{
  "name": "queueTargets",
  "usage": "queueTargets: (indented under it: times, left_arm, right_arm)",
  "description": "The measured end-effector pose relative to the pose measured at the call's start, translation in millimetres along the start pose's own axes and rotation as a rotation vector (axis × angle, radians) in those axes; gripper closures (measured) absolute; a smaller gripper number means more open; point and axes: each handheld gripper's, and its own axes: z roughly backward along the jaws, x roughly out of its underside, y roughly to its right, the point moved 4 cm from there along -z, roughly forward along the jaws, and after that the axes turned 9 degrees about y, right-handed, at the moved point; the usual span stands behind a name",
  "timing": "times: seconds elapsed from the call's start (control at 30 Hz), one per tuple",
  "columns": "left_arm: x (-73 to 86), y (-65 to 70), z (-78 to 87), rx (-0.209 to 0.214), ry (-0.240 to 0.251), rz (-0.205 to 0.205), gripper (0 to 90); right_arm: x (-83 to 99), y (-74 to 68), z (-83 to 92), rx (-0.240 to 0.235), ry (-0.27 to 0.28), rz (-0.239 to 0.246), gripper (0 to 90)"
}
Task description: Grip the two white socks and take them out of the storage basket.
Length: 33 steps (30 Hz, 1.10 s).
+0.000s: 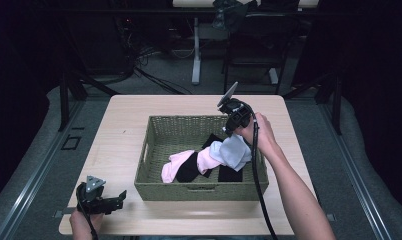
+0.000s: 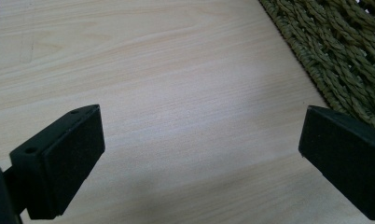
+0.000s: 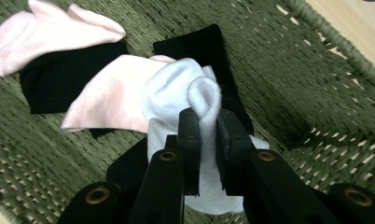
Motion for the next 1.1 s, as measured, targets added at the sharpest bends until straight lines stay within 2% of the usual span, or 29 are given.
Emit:
queueTargets:
  times: [0.13, 0.17, 0.2, 0.47, 0.67, 1.1]
  left_arm:
    - [0.1, -0.2, -0.2, -0.001, 0.004, 0.002, 0.2]
    - [0.1, -0.2, -0.2, -0.001, 0.004, 0.002, 0.2]
    - [0.1, -0.2, -0.2, -0.001, 0.004, 0.002, 0.2]
    - [0.1, 0.0, -0.2, -0.001, 0.004, 0.001, 0.2]
    - [1.3, -0.9, 1.4, -0.003, 0.001, 0.003, 0.2]
    - [11.9, -8.5, 13.5, -0.031, 0.0, 0.034, 0.2]
  right_arm:
    - [-2.2, 1.1, 8.7, -0.009, -0.012, -0.003, 81.1]
    - [-2.7, 0.9, 9.7, -0.008, 0.004, -0.015, 81.1]
    - [-3.3, 2.0, 13.1, -0.01, -0.012, -0.007, 81.1]
    - [-9.0, 3.4, 30.7, -0.006, 0.022, -0.021, 81.1]
    - [-15.8, 4.2, 46.2, -0.008, 0.025, -0.017, 81.2]
    - [-32.4, 4.2, 74.5, -0.005, 0.063, -0.005, 81.3]
